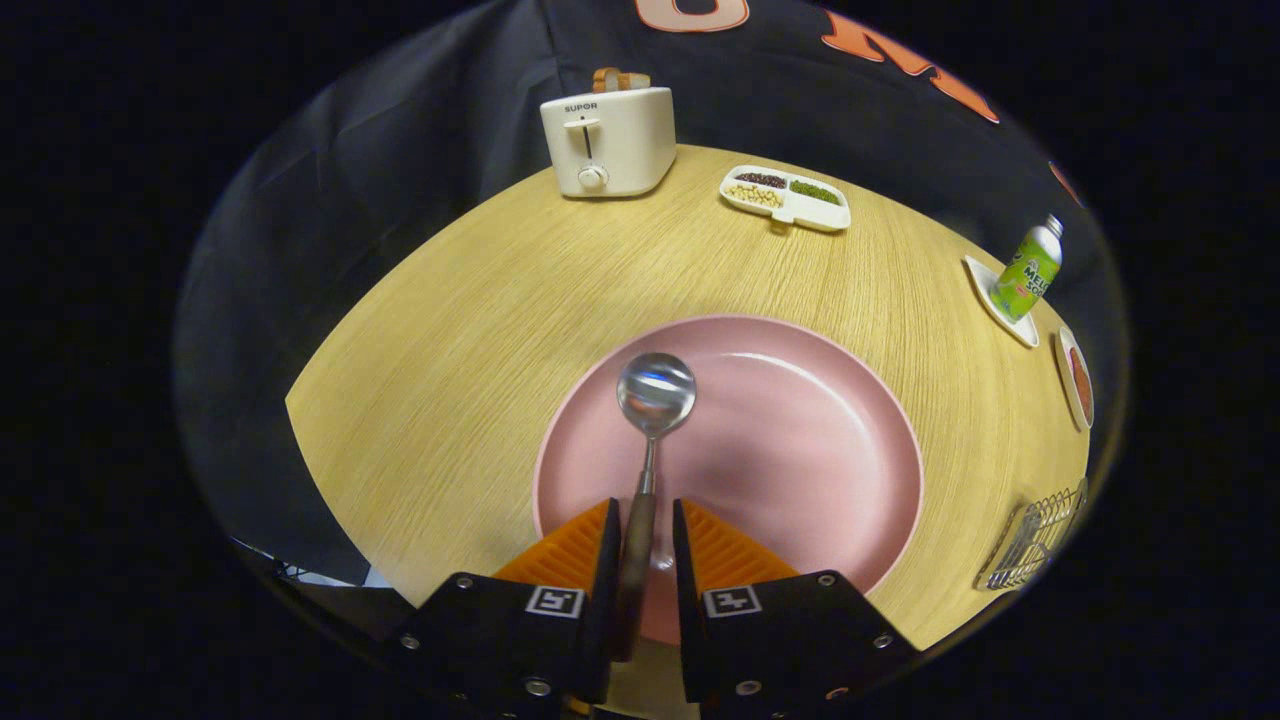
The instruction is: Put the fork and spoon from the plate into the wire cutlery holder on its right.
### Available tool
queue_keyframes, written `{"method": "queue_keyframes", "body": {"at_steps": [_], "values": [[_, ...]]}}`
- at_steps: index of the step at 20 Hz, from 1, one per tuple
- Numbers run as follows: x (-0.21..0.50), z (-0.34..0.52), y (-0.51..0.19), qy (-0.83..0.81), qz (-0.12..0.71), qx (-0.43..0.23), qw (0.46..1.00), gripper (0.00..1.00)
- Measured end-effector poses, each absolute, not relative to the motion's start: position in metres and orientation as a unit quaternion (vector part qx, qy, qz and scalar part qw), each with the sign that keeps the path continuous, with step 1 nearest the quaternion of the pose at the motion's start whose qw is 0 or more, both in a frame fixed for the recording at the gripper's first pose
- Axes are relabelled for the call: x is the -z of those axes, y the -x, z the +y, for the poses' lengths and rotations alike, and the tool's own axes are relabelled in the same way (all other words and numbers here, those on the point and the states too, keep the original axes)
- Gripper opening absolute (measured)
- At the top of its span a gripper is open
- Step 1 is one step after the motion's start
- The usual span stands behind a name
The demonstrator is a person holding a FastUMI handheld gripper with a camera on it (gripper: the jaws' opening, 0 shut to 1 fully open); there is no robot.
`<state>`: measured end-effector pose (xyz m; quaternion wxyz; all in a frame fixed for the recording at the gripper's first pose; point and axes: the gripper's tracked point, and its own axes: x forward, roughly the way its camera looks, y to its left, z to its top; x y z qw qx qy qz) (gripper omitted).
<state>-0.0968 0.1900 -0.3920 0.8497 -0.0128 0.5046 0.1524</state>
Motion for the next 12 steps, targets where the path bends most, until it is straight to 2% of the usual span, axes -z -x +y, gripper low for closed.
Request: {"method": "queue_keyframes", "body": {"at_steps": [1,2,12], "values": [[0.394,0.188,0.096,0.015,0.506,-0.146,0.850,0.24],[0.394,0.186,0.095,0.014,0.509,-0.138,0.850,0.14],[0.382,0.181,0.093,-0.037,0.523,-0.121,0.843,0.05]]}}
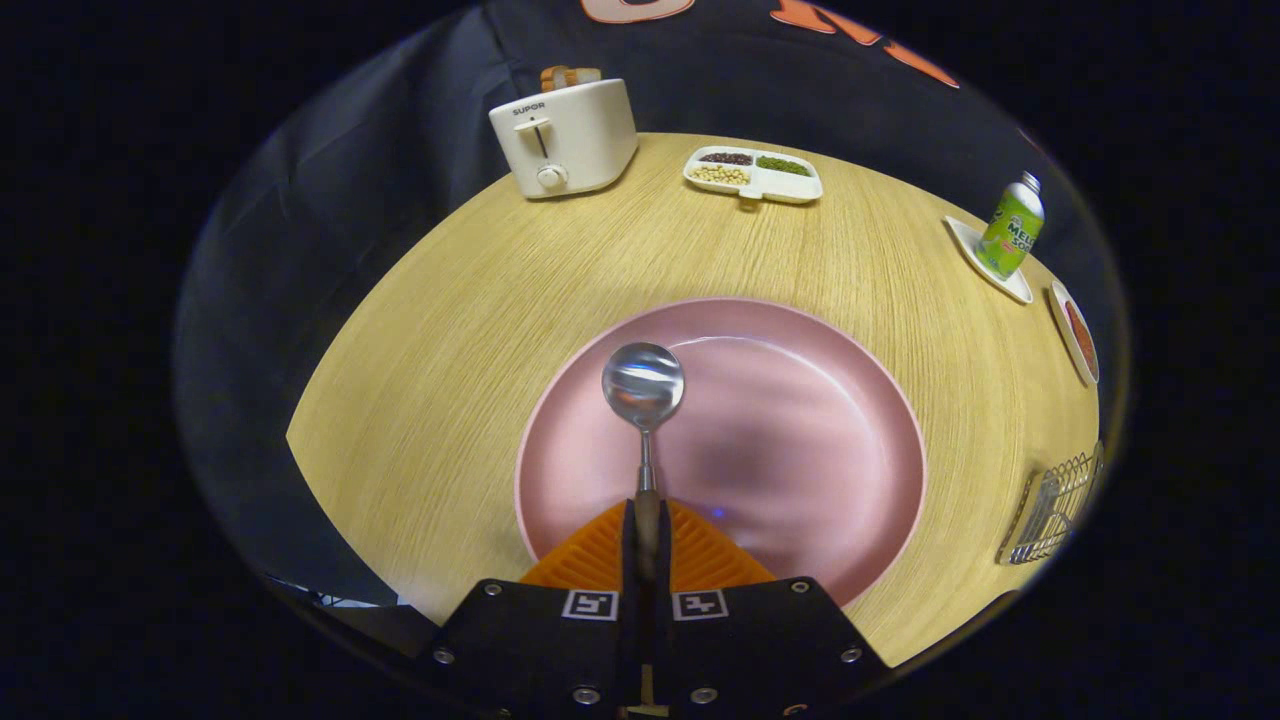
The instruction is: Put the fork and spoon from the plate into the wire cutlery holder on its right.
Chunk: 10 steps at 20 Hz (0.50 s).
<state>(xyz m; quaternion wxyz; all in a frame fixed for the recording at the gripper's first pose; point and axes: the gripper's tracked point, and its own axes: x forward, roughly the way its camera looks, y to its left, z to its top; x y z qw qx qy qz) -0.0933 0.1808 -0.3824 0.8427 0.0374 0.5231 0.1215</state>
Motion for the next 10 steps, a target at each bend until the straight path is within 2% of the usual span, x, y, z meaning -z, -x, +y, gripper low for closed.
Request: {"method": "queue_keyframes", "body": {"at_steps": [10], "values": [[0.312,0.103,0.064,-0.074,0.464,-0.046,0.882,0.05]]}}
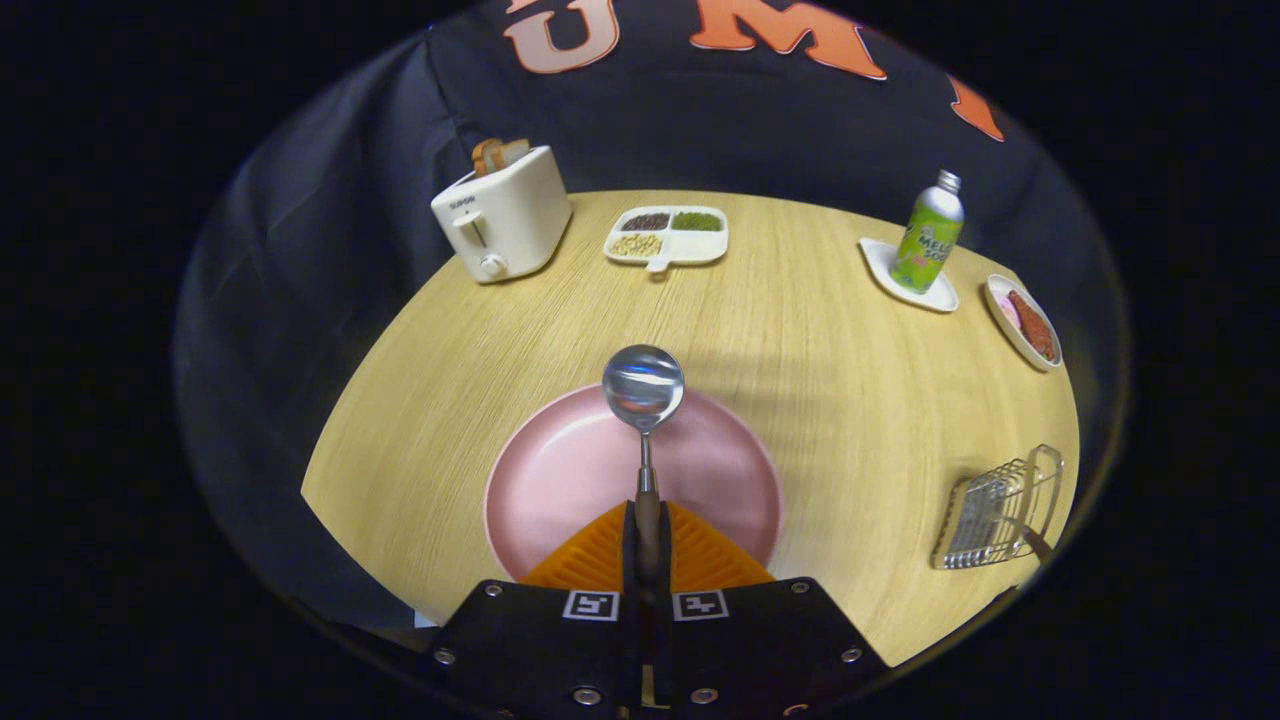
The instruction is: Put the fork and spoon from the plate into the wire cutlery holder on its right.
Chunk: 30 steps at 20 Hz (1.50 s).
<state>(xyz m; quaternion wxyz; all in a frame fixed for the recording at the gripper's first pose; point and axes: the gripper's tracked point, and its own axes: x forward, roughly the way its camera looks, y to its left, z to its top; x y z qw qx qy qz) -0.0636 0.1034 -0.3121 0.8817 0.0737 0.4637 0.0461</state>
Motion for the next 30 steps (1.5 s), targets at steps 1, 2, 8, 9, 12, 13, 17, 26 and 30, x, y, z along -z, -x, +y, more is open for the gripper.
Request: {"method": "queue_keyframes", "body": {"at_steps": [1,2,8,9,12,13,17,26,30], "values": [[0.301,0.091,0.061,-0.076,0.453,-0.035,0.887,0.05],[0.290,0.077,0.058,-0.076,0.443,-0.022,0.893,0.05],[0.242,-0.015,0.063,-0.069,0.400,0.061,0.912,0.05],[0.237,-0.030,0.068,-0.067,0.401,0.074,0.910,0.05],[0.222,-0.068,0.078,-0.062,0.400,0.108,0.908,0.05],[0.219,-0.078,0.082,-0.057,0.405,0.117,0.905,0.05],[0.215,-0.110,0.102,-0.040,0.429,0.145,0.891,0.05],[0.256,-0.143,0.152,-0.021,0.514,0.165,0.841,0.05],[0.268,-0.145,0.165,-0.017,0.541,0.158,0.826,0.05]]}}
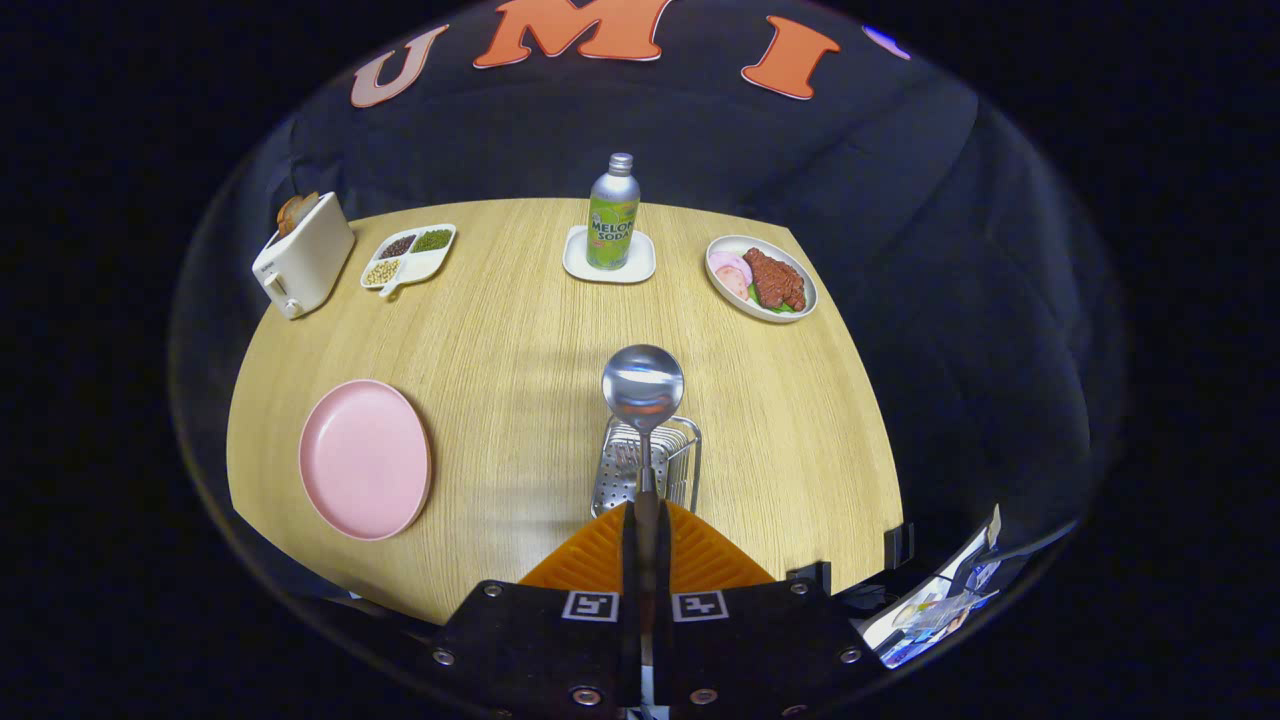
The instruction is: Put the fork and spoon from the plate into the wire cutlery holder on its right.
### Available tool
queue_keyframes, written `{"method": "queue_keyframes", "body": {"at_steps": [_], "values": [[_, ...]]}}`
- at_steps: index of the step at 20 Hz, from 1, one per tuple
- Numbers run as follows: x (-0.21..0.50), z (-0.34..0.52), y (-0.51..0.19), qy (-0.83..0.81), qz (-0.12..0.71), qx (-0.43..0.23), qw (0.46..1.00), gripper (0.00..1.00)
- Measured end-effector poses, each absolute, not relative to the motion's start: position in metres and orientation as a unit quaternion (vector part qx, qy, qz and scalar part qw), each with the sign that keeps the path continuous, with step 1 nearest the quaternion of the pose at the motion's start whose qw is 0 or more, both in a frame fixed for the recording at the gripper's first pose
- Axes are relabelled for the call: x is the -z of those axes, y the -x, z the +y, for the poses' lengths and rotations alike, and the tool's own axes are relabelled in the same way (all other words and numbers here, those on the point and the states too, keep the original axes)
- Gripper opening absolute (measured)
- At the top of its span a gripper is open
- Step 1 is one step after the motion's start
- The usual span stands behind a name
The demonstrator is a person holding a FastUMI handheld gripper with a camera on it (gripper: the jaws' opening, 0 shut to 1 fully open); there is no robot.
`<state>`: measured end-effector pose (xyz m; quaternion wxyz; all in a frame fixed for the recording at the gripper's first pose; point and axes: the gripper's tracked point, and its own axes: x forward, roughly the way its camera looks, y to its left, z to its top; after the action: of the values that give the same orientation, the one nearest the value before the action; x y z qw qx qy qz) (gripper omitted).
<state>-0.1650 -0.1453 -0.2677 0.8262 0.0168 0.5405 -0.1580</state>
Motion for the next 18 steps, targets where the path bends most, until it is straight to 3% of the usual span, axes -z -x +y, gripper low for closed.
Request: {"method": "queue_keyframes", "body": {"at_steps": [9,18], "values": [[0.298,-0.154,0.185,0.005,0.597,0.141,0.790,0.07],[0.300,-0.161,0.163,0.025,0.569,0.137,0.810,0.10]]}}
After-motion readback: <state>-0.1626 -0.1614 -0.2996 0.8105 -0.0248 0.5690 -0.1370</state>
